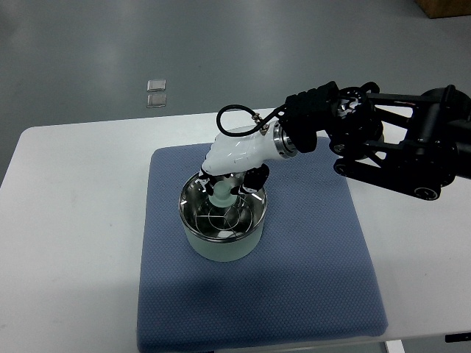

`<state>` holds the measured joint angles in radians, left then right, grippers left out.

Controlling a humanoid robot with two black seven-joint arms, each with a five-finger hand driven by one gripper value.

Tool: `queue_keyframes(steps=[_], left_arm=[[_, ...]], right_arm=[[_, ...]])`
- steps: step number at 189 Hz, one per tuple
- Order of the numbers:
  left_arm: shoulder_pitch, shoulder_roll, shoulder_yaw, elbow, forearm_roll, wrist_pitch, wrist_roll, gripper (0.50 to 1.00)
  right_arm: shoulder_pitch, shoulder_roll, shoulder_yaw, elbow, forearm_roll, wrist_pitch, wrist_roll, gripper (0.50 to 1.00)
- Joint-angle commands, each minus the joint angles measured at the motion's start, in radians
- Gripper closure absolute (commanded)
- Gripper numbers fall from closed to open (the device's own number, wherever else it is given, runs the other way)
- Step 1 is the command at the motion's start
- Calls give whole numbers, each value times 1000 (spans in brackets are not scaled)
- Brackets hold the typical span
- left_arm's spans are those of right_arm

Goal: Open lid and place right of pot
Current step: 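Close the right hand fingers around the mint-green lid knob, then lift the glass lid off the pot and carry it beside the pot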

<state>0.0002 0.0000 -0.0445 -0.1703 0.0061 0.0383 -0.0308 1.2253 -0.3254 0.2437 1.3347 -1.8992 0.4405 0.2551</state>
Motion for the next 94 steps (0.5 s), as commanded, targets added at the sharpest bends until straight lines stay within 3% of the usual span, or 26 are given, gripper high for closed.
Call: queue_keyframes(steps=[1,94], left_arm=[[1,0,0,0,0,0,0,500],[0,0,0,0,0,0,-1,500]], right_arm=[[2,-1,3,1,2,-2,3,1000],[25,-12,16,20,12,-2,9,1000]])
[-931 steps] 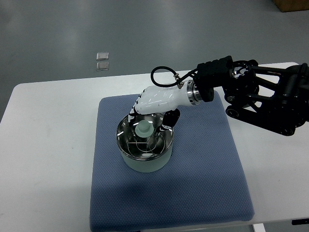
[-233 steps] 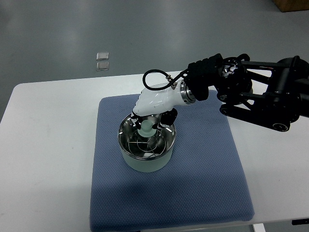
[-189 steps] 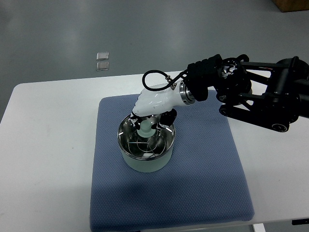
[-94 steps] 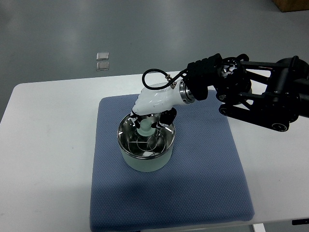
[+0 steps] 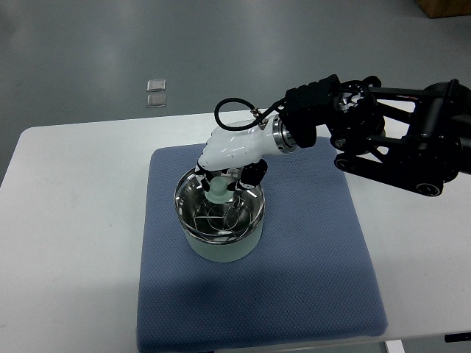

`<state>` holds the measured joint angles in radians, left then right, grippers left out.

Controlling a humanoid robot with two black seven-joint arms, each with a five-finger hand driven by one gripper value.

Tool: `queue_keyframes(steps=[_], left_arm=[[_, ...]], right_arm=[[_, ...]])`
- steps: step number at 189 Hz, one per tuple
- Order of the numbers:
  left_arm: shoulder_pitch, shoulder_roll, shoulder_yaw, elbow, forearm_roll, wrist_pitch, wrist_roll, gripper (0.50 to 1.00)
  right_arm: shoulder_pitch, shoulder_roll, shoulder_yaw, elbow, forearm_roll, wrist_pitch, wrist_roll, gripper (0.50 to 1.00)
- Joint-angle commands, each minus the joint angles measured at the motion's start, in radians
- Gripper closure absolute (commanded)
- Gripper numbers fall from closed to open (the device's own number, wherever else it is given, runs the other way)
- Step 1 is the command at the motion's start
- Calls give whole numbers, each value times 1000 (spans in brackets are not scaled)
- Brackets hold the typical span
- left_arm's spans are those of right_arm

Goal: Open lid and place right of pot
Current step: 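Lift the glass lid off the pot and carry it beside the pot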

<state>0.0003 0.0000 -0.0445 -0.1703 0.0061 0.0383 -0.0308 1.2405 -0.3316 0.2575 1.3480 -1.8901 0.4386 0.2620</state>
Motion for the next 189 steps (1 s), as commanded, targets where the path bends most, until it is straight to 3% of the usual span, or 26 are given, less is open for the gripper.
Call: queue_keyframes(steps=[1,108,167,174,188,189], left_arm=[[0,0,0,0,0,0,-1,500],[0,0,0,0,0,0,0,500],[1,0,0,0,0,0,0,500],[0,0,0,0,0,0,0,500],[1,0,0,0,0,0,0,500],[0,0,0,0,0,0,0,500]], right_arm=[[10,-6,2,7,3,0,2,1000],[25,-96,46,0,36,9,-3,1000],[-6,-158,46,-130,37,-8,-7,1000],[-15,-162,46,-190,37,-15,-7,1000],[-18,-161,46,-204,37,-18,-7,1000],[-26,-161,45,-242,37,-32,-7,1000]])
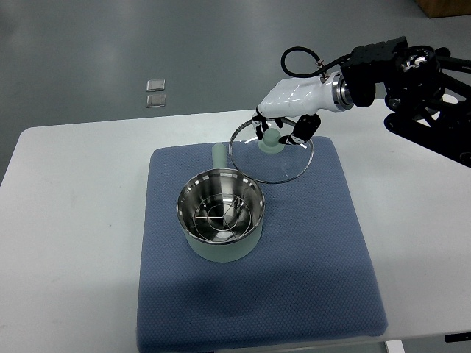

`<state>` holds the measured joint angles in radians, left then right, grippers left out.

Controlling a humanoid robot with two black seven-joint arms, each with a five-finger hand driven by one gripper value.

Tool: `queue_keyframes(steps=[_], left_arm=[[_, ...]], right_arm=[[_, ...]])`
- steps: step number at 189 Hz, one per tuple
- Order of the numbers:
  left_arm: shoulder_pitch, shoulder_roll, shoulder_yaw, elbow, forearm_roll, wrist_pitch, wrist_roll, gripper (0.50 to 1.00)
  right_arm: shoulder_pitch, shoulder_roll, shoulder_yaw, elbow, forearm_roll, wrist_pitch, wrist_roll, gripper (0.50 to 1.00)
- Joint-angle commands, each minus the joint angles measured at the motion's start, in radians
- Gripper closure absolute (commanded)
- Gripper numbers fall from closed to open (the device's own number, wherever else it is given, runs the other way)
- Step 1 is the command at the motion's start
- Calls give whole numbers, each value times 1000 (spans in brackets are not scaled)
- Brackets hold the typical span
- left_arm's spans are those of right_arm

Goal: Open lid and place right of pot
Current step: 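Lift the glass lid off the pot and carry it beside the pot, then lower the lid onto the mat and open the right hand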

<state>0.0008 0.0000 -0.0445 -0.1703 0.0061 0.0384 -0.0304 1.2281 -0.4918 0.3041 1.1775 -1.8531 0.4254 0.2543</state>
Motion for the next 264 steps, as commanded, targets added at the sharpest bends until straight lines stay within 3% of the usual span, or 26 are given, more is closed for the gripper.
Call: queue_keyframes(steps=[1,49,129,212,213,220,223,229,242,243,249,264], left_arm=[[-1,0,0,0,0,0,0,500],[-1,0,0,0,0,0,0,500],[-1,0,0,0,0,0,0,500],[-1,0,0,0,0,0,0,500],[-1,0,0,0,0,0,-2,500],[1,0,0,0,0,0,0,500],[-1,0,0,0,0,0,0,500],[-1,0,0,0,0,0,0,500],[-1,0,0,0,0,0,0,500],[-1,0,0,0,0,0,0,500],[-1,0,0,0,0,0,0,500],[1,0,0,0,0,0,0,500]], right_arm=[[-15,-1,-2,-78,0,-23,0,1000],[-59,-1,-5,-130,-6,-42,-1,1000],[-173,48,-63,-242,-14,-145,-18,1000],[-197,44,-96,-243,-5,-157,-10,998],[-200,44,-96,-242,-3,-157,-10,909],[-200,44,-94,-242,-3,-158,-10,816],[-200,42,-92,-240,0,-158,-10,751],[-199,42,-91,-237,0,-158,-9,685],[-199,41,-91,-236,0,-157,-9,664],[-196,39,-88,-234,2,-152,-7,626],[-194,38,-86,-233,2,-151,-6,599],[-190,32,-86,-223,2,-146,-4,585]])
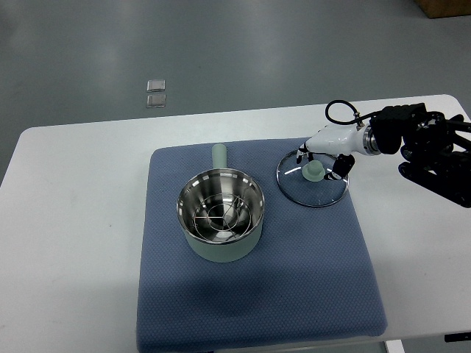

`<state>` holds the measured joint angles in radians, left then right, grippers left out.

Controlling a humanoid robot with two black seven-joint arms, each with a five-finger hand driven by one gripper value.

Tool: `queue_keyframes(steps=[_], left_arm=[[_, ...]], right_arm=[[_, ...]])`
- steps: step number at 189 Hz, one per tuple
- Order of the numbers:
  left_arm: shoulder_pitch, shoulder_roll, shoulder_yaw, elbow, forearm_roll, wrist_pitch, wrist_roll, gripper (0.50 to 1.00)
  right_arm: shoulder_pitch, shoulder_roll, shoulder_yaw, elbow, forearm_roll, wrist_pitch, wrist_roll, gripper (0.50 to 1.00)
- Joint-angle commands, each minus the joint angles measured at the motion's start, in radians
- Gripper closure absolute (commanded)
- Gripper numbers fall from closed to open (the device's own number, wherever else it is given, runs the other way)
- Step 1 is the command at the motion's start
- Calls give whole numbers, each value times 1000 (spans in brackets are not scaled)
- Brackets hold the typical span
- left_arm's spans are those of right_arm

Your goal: Open lid and place right of pot

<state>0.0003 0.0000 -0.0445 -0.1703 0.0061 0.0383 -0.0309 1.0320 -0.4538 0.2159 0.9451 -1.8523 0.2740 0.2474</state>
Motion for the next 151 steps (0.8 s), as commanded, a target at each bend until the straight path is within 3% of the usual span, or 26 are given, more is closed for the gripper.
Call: queue_keyframes(steps=[1,68,114,125,134,135,151], left_arm=[[1,0,0,0,0,0,0,500],[0,0,0,0,0,0,-1,500],[1,0,0,0,0,0,-1,500],[0,0,0,0,0,0,0,500],[0,0,0,0,0,0,0,500],[0,0,0,0,0,0,0,500],[0,0,0,0,0,0,0,500]], right_arm=[[7,-6,2,9,1,5,3,585],[30,-26,22,23,8,2,9,579],[57,-46,51,15,160,-6,1,579],[53,-37,120,-11,330,-12,-10,581],[53,-37,120,-11,331,-12,-10,581],[50,-28,152,-35,443,-15,-16,581],[39,-9,185,-81,669,-52,-23,585]])
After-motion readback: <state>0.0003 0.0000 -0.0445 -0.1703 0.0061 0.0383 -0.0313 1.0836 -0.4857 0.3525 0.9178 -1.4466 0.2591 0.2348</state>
